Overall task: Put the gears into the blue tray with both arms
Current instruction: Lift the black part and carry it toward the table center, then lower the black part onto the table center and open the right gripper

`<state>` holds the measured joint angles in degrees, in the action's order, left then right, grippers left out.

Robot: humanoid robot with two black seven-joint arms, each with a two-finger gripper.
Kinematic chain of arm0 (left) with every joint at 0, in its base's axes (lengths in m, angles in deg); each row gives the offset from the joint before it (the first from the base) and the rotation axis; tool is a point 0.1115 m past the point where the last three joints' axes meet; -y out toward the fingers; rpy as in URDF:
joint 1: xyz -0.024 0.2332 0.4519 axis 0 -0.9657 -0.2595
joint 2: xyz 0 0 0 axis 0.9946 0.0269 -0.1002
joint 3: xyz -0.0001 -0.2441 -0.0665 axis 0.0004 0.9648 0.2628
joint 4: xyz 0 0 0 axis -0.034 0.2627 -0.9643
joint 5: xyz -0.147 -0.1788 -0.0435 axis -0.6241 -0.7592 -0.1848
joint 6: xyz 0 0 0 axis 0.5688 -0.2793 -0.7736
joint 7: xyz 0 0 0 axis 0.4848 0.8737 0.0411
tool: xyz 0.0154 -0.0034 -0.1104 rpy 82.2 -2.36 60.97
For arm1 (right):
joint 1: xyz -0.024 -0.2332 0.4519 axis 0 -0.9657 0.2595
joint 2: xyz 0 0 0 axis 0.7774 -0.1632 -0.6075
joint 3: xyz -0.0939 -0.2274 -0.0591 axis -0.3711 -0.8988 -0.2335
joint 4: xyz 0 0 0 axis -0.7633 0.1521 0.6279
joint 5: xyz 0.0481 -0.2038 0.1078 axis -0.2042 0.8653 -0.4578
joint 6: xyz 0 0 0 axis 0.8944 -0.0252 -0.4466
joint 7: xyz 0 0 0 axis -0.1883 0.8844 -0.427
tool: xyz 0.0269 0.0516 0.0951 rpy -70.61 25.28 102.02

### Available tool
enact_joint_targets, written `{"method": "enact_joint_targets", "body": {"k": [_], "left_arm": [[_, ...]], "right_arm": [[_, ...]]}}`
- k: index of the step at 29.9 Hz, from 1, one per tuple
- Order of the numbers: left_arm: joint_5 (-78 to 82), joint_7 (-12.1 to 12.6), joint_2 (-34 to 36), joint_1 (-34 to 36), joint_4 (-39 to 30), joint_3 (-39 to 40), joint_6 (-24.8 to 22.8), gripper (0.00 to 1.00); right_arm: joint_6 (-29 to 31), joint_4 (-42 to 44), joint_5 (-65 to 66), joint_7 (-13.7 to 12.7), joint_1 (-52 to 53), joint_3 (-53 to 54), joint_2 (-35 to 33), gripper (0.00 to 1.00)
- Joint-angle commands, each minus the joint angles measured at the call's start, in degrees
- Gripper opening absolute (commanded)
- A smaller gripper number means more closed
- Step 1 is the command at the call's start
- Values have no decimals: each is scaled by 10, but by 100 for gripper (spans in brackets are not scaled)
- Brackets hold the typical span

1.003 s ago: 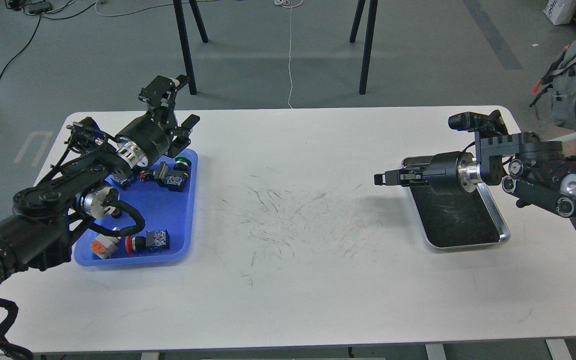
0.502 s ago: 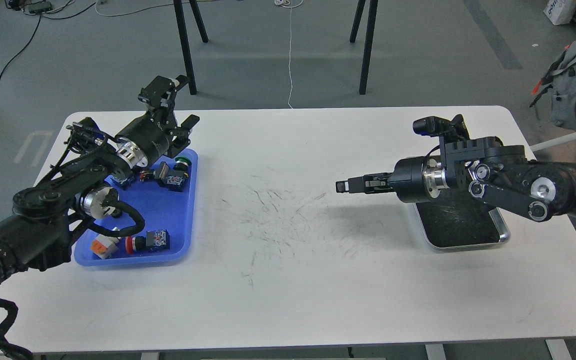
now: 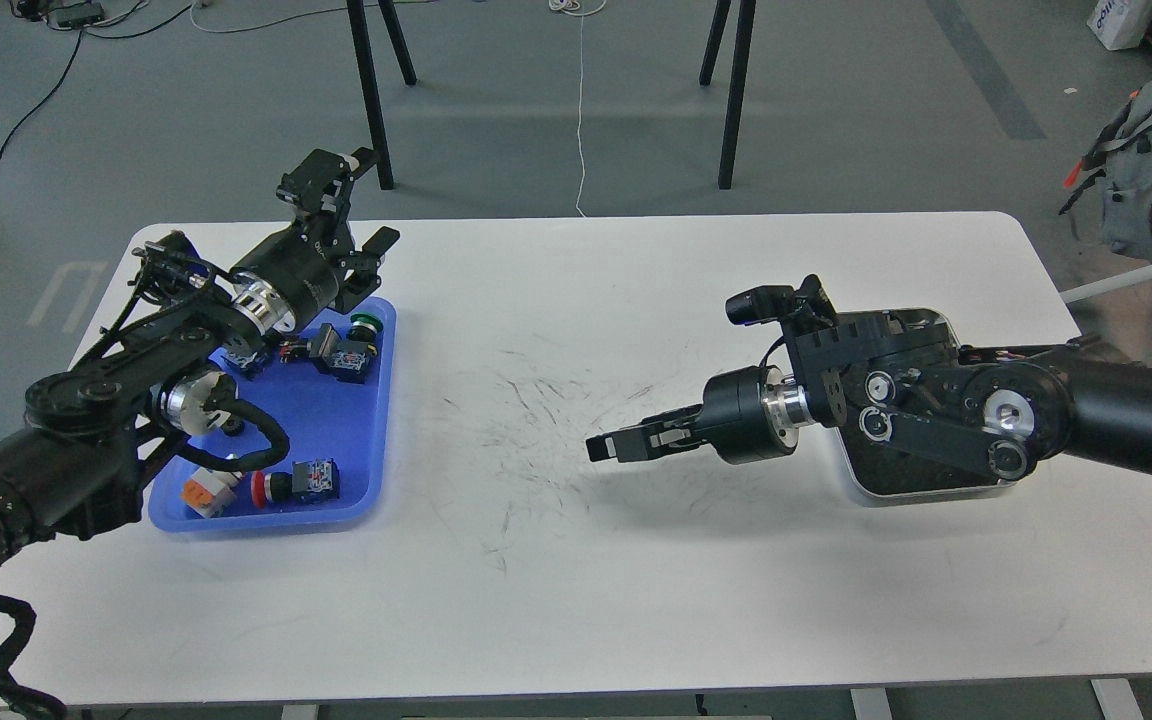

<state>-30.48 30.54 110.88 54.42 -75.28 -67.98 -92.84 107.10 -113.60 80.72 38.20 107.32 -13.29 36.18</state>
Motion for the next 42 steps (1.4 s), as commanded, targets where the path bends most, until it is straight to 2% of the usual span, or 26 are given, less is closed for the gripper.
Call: {"method": "enact_joint_targets", "body": {"k": [1,9,29,42], "left_arm": [[1,0,0,1,0,0,0,100],[9,0,12,0,0,0,0,100],[16,0,12,1,1,0,1,100],[16,0,13,1,1,0,0,100]], "right_arm": [[-6,1,22,0,2,-25,26,12],[-57,7,71,0,-1,-69,82,12],[-113,111,114,0,1,-107,175,12],[-119,129,112,0,0,-106,177,13]]}}
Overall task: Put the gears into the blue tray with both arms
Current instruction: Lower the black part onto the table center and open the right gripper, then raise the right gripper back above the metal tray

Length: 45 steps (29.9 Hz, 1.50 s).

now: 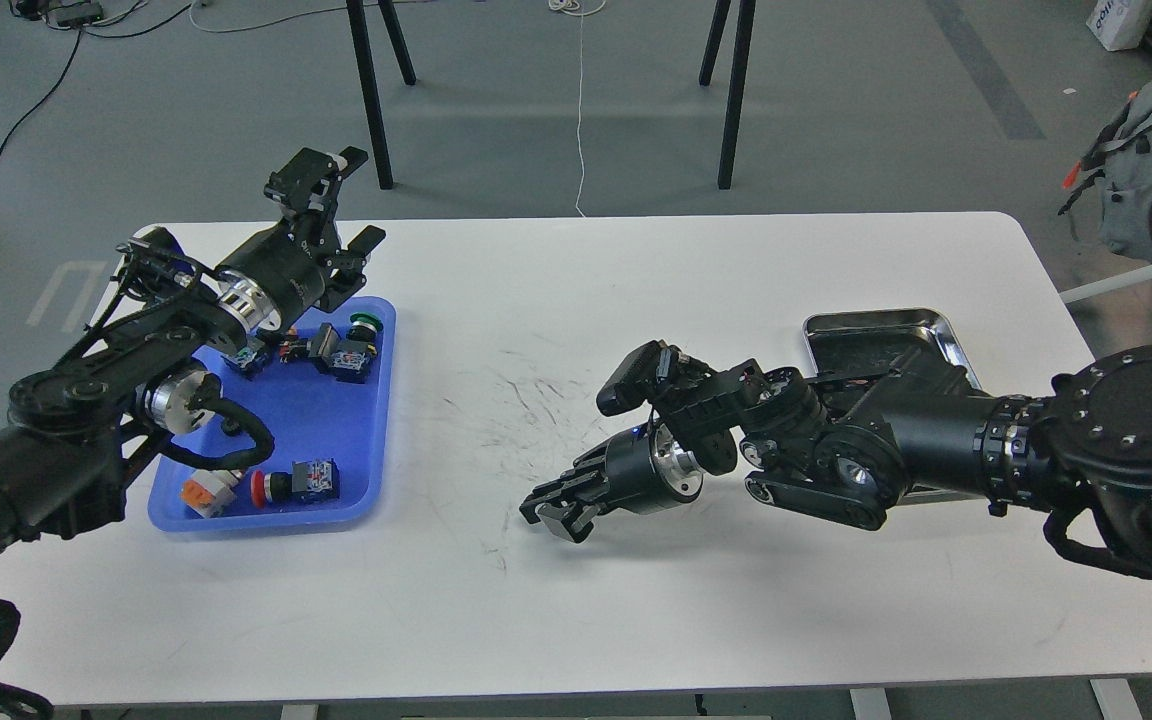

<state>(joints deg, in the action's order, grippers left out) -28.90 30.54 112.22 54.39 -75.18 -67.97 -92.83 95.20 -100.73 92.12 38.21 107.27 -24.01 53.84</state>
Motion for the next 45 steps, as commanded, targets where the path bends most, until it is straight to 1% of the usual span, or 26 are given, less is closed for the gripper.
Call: {"method": "enact_joint_targets", "body": {"k": [1,8,11,13,14,18,22,27,28,29,30,36,41,44,45], "left_arm": [[0,0,0,0,0,0,0,100],[1,0,0,-2,0,0,1,100],[1,0,0,-2,0,0,1,100],[1,0,0,-3,0,0,1,100],[1,0,0,-3,0,0,1,100],[1,0,0,-3,0,0,1,100],[1,0,-1,-3,0,0,2,100],[1,0,-1,-4,0,0,1,100],[1,0,-1,-4,0,0,1,100],[1,0,-1,-4,0,0,1,100],[1,0,-1,-4,0,0,1,100],[12,0,0,-3,0,0,1,100],[18,0,-1,3,0,0,1,100],[21,0,-3,4,0,0,2,100],[22,0,-3,4,0,0,3,100]], "right_arm": [[0,0,-3,0,1,1,0,15],[0,0,-9,0,-2,2,0,22],[-2,0,-10,0,-2,6,0,36],[-2,0,-10,0,-2,7,0,40],[-3,0,-10,0,-2,7,0,46],[-3,0,-11,0,-4,10,0,49],[-3,1,-11,0,-4,11,0,55],[-11,9,-18,0,-4,26,0,78],[-11,14,-23,0,-5,34,0,84],[-13,22,-29,0,-6,47,0,93],[-16,30,-37,0,-7,61,0,96],[-31,118,-118,0,-45,191,0,96],[-51,120,-139,0,-56,244,-1,96],[-73,121,-143,0,-65,265,-22,96],[-71,121,-155,0,-67,280,-25,97]]}}
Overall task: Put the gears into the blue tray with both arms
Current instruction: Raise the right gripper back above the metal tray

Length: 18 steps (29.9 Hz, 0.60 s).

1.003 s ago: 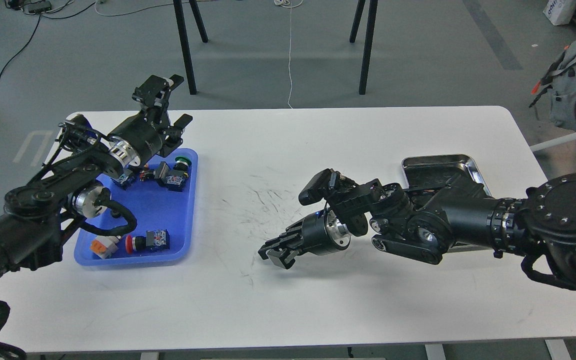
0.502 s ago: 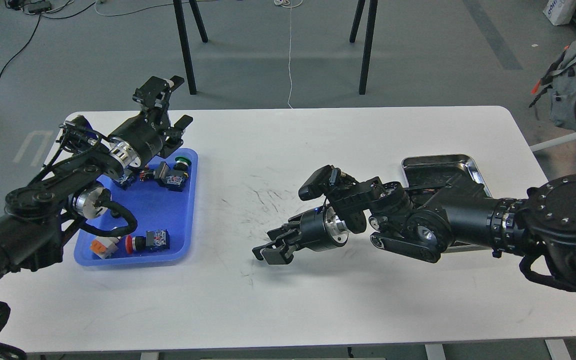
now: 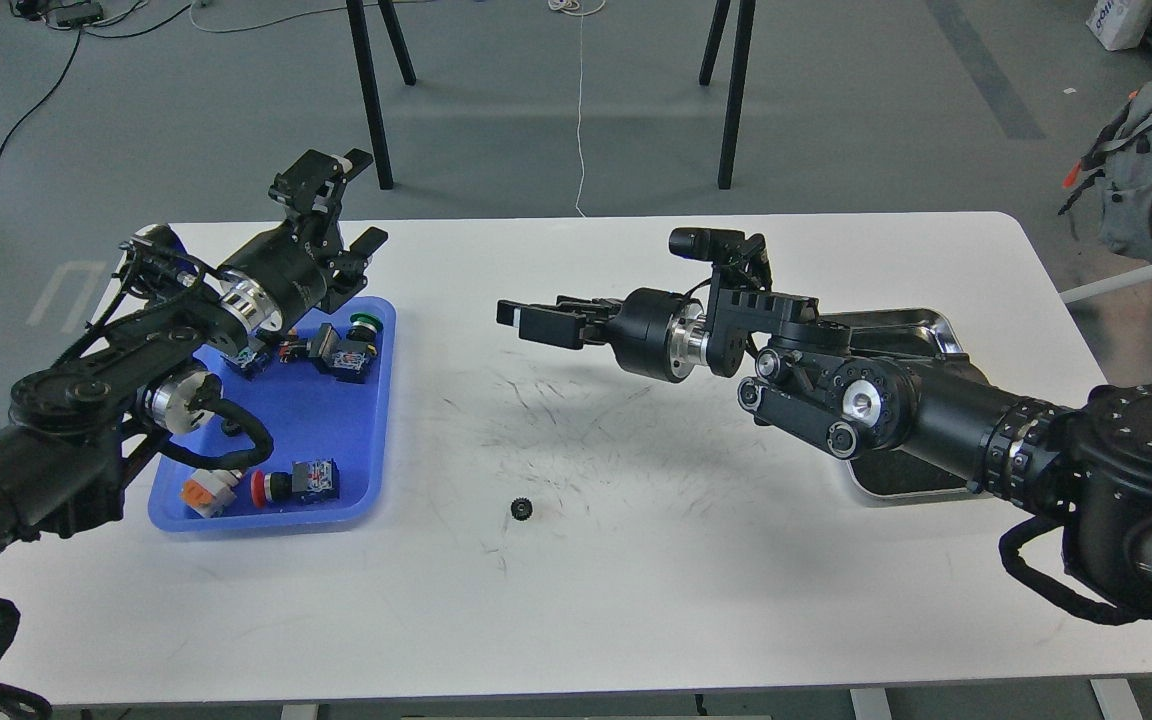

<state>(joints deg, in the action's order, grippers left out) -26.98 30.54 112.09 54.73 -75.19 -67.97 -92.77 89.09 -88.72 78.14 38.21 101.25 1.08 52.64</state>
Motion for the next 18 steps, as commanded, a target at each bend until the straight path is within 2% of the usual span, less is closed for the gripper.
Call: {"method": "enact_joint_targets", "body": {"k": [1,9,18], "left_arm": [[3,0,-2,1,0,0,3,100],[4,0,-5,1,-1,-1,5,100],[112,0,-11,4,-33,1,7,100]], "right_arm": [[-8,2,-31,0,-8,43,-17,98],[-6,0,-272,0,-5,65,-57,98],[-4,-4,-395,0,11,75,-103,98]]}}
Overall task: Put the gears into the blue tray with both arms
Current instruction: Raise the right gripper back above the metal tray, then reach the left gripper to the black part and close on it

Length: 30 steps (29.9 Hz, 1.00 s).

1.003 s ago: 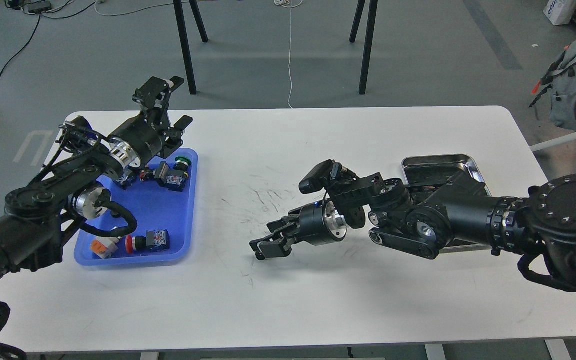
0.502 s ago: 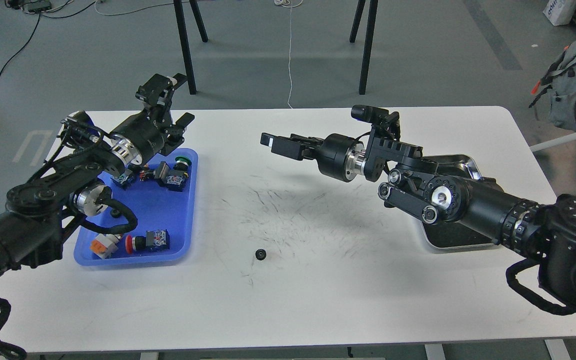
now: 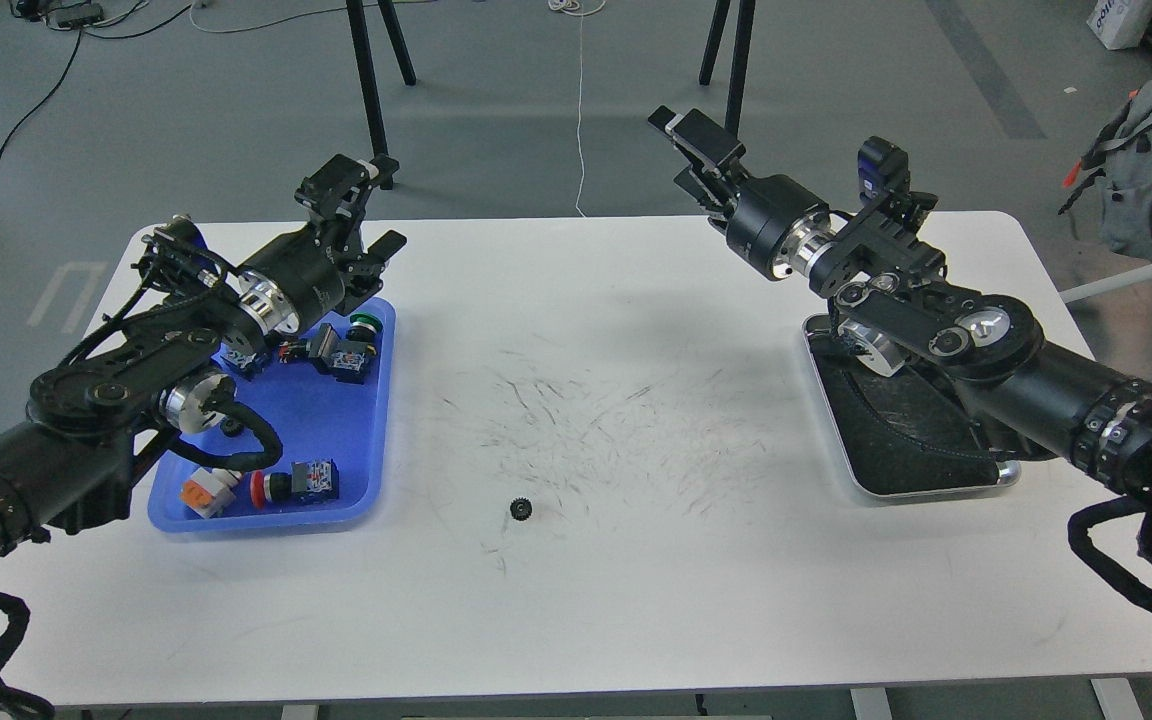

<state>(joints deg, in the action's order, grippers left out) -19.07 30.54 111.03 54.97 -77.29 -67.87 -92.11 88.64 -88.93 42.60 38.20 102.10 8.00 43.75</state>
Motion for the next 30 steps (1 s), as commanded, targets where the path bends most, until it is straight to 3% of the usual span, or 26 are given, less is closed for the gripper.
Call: {"method": "enact_joint_targets", "body": {"k": [1,9,20,30], "left_arm": [[47,0,0,3,-11,-1,1,100],[190,0,-9,8,-15,-1,3,100],[429,0,-34,-30,-25,-5,87,100],[497,0,-19,-29,-107,-72,152,100]], "right_arm": [[1,-1,-50,0,2,7,-15,98],[1,3,-92,0,2,37,-19,98],[1,6,-97,0,3,79,-25,98],[-1,6,-98,0,-6,111,-33,98]]}}
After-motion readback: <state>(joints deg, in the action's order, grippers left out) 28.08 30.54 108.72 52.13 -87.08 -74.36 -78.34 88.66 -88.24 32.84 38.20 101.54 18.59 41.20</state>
